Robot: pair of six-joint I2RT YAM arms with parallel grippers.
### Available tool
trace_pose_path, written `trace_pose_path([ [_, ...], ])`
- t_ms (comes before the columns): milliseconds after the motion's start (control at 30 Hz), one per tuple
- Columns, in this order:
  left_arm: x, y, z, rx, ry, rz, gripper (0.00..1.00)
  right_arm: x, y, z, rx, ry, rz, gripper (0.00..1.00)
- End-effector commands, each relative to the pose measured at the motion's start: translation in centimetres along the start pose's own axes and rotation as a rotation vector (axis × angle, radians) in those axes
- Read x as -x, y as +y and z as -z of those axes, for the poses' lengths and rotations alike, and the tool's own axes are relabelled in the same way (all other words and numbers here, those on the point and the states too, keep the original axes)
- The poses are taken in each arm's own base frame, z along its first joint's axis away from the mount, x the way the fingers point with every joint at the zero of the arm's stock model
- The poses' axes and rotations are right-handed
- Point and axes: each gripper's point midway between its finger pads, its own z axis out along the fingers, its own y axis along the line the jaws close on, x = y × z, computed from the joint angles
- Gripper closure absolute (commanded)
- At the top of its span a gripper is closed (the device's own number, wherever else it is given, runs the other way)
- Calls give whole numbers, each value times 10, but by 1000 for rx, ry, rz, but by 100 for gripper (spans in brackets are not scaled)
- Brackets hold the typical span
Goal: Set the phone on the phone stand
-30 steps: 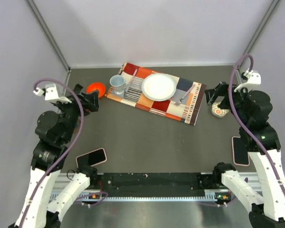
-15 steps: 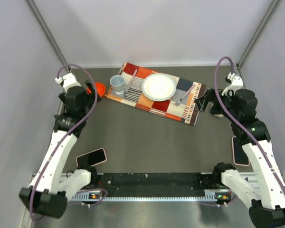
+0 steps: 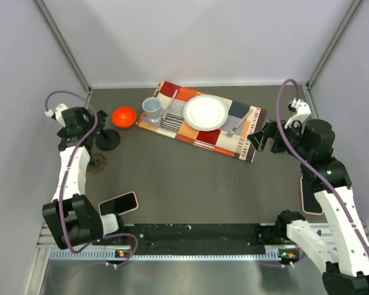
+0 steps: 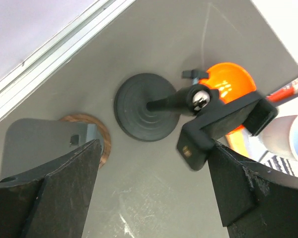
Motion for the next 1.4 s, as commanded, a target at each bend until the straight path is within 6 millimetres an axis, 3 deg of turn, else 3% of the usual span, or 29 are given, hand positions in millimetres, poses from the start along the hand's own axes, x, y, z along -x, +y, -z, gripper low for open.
trace_pose_path([
  [0, 23, -34, 3, -196, -80, 0, 9, 9, 9, 1, 47, -36, 30, 1],
  [167, 13, -42, -15, -231, -32, -34, 14, 15, 15, 2, 78, -50, 30, 1],
  [300, 5, -49, -22, -269, 26, -95, 26, 21, 20, 5, 95, -59, 35, 1],
  [433, 5, -55, -18, -302, 32, -101, 45, 25, 25, 3, 117, -56, 22, 1],
  [533, 4, -54, -14, -306, 29, -101, 52, 25, 30, 0, 146, -49, 3, 1],
  [633, 3, -55, -9, -316, 29, -102, 68, 21, 33, -2, 169, -41, -18, 1],
  [700, 5, -53, -7, -306, 21, -104, 86, 17, 33, -3, 174, -36, -30, 1],
  [767, 7, -52, -2, -304, 14, -109, 93, 15, 32, -4, 173, -32, -33, 1],
  [900, 10, -56, 10, -310, -8, -122, 100, 13, 31, -4, 168, -30, -33, 1],
  [1133, -4, -78, 39, -322, -17, -187, 100, 7, 27, -6, 160, -18, -40, 1],
  [1267, -35, -105, 69, -429, 37, -238, 100, 2, 26, -9, 160, -8, -49, 1],
  [1300, -34, -106, 77, -452, 30, -229, 100, 2, 26, -10, 160, -8, -49, 1],
  [1367, -59, -120, 95, -551, 81, -267, 100, -1, 27, -11, 161, -3, -48, 1],
])
